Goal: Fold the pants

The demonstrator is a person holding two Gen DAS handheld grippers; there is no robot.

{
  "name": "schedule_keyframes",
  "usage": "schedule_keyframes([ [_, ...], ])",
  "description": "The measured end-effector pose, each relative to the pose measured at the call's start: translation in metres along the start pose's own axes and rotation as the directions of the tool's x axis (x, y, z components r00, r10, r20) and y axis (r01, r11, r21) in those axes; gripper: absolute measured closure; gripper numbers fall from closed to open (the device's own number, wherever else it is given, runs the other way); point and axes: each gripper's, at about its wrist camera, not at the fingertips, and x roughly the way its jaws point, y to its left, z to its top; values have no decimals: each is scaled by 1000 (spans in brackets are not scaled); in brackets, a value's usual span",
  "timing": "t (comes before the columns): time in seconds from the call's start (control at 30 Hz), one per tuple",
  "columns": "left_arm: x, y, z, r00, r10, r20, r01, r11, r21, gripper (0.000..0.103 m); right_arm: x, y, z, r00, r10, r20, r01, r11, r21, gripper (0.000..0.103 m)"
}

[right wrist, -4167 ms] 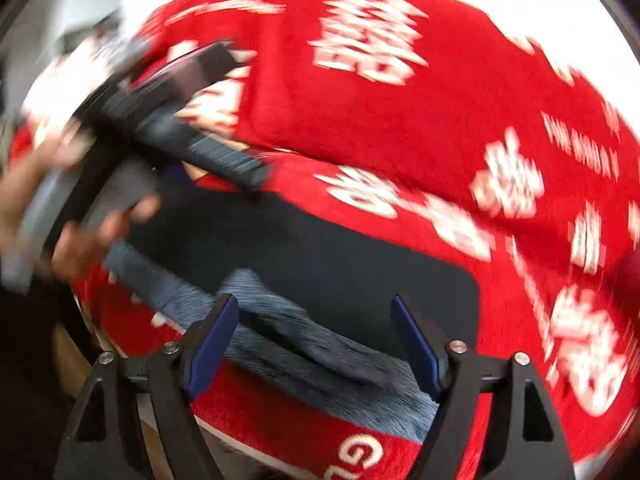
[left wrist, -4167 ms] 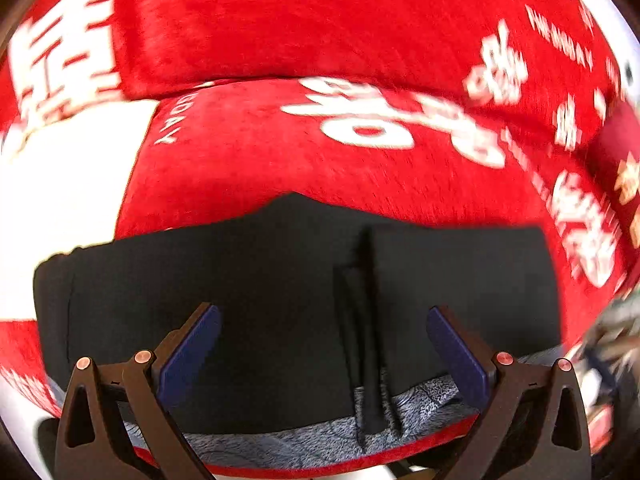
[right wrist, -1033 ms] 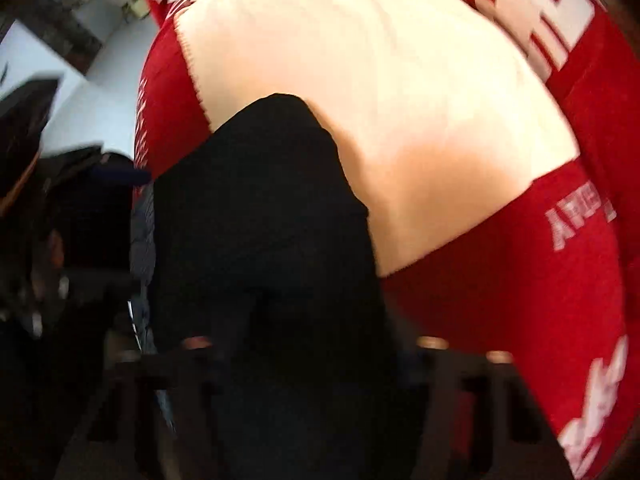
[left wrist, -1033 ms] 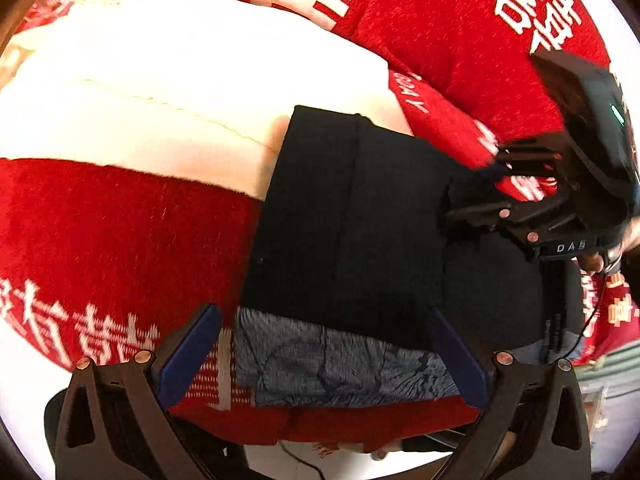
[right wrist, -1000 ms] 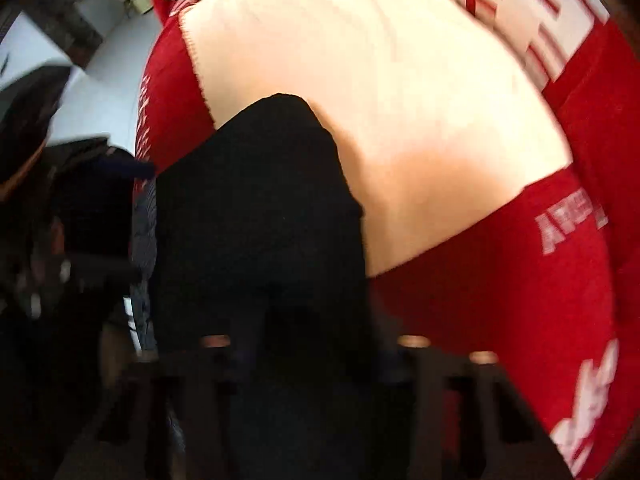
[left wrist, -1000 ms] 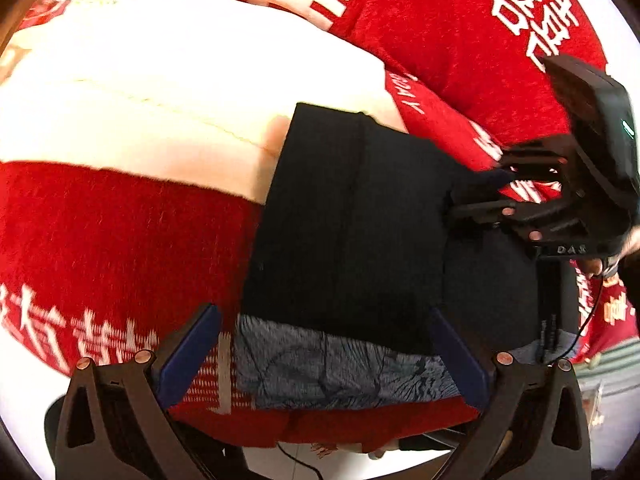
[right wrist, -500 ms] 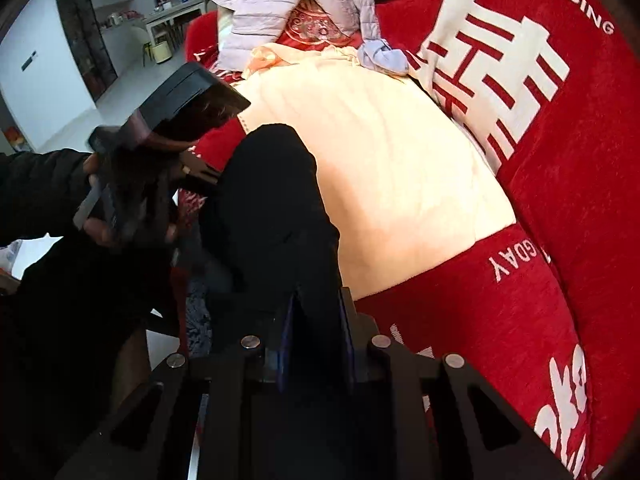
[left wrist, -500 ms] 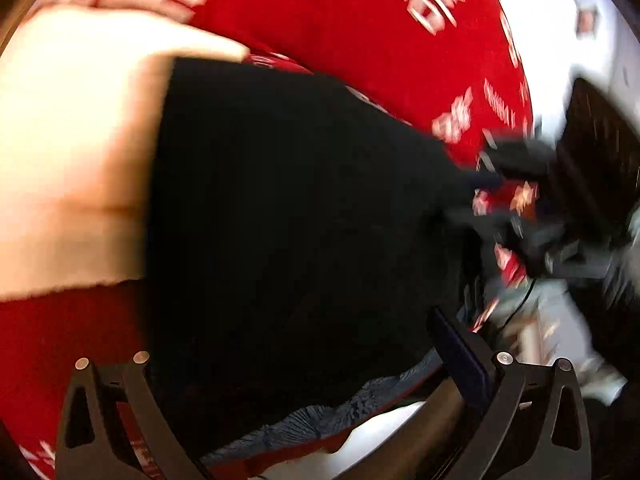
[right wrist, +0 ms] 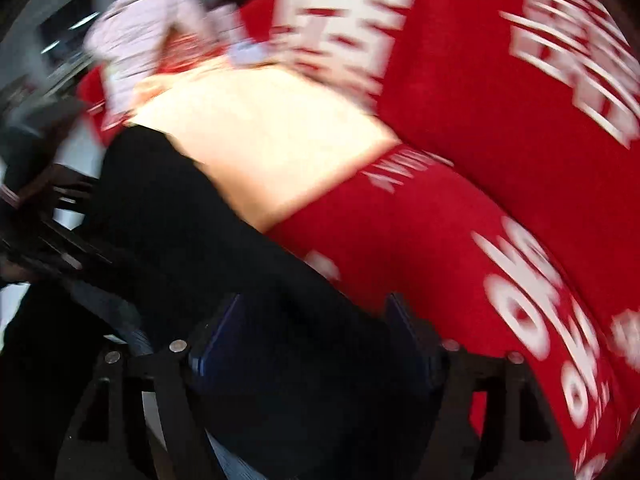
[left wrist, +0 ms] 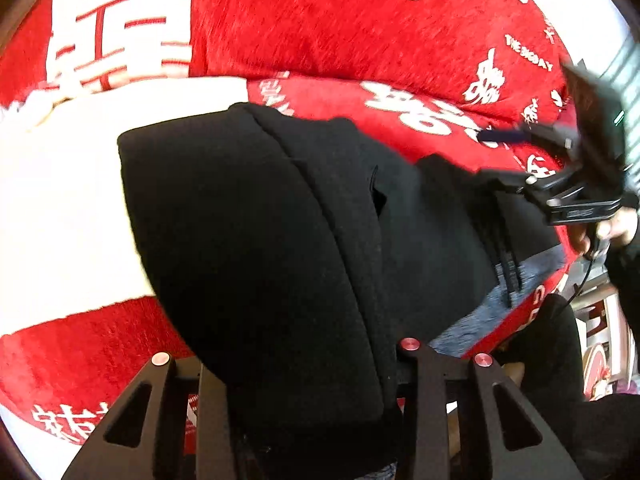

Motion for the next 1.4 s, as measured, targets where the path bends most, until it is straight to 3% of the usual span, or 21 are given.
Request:
schedule_keyframes([
  [0.1, -10, -22, 12, 1000, 26, 7, -26, 999, 22, 65, -8, -31, -43, 993, -119, -27, 122, 976, 181, 26],
  [0.2, -14, -42, 26, 999, 42, 10, -42, 999, 27, 66, 7, -35, -64, 988, -143, -61, 154, 953, 262, 26],
  [0.27, -18, -51, 34, 998, 55, 8, -56, 998, 27, 67, 39, -20, -66, 963, -214, -162, 240, 956, 167, 27],
  [0.3, -19, -55, 38, 998, 63, 4, -63, 998, 26, 71, 38, -14, -60, 958, -258, -123, 273, 954, 126, 26],
  [0.4, -22, -63, 41, 995, 100, -14, -99, 995, 21, 71, 27, -7, -36, 966, -252, -50, 256, 961, 101, 26],
  [0.43, -22, -65, 42, 994, 112, -19, -112, 994, 14, 71, 21, -3, -29, 975, -222, -18, 222, 970, 94, 26],
  [0.5, -23, -67, 42, 993, 116, -21, -116, 993, 4, 71, 26, 11, -22, 988, -150, -33, 152, 987, 61, 26],
  [0.57, -24, -70, 44, 993, 120, -22, -120, 993, -4, 71, 58, 28, -24, 968, -210, -138, 205, 978, -51, 26],
  [0.6, -24, -72, 45, 992, 123, -25, -123, 992, -6, 71, 72, 36, -29, 956, -253, -147, 237, 964, -117, 23],
  [0.63, -24, -74, 45, 991, 129, -26, -129, 992, -4, 71, 69, 39, -28, 960, -268, -86, 254, 957, -142, 22],
  [0.7, -26, -79, 46, 989, 144, -28, -144, 990, 0, 71, 52, 35, -25, 969, -232, -84, 221, 968, -121, 22],
  [0.8, -26, -87, 50, 987, 155, -33, -154, 988, 6, 71, 22, 43, -40, 992, -124, -14, 121, 981, -149, 21],
  [0.87, -24, -93, 54, 987, 157, -34, -157, 987, 16, 71, 28, 58, -62, 994, -86, -69, 68, 972, -225, 20],
  [0.9, -24, -97, 57, 987, 154, -34, -153, 988, 19, 71, 40, 72, -77, 988, -139, -68, 114, 951, -287, 21],
  [0.97, -24, -109, 62, 989, 142, -28, -141, 990, 31, 71, 37, 81, -88, 980, -195, 29, 194, 932, -307, 20],
  [1.07, -26, -130, 69, 991, 132, -24, -130, 990, 62, 71, 9, 60, -85, 988, -151, 27, 153, 973, -171, 20],
  [1.17, -27, -157, 77, 993, 120, -24, -116, 987, 107, 71, -43, 19, -99, 981, -117, 156, 110, 993, 50, 19],
  [1.27, -23, -187, 89, 995, 94, -29, -88, 986, 144, 72, -77, -24, -123, 970, -169, 173, 125, 962, 241, 19],
  [1.4, -6, -236, 112, 997, 55, -48, -45, 981, 189, 73, -96, -82, -167, 962, -257, 97, 193, 885, 423, 19],
])
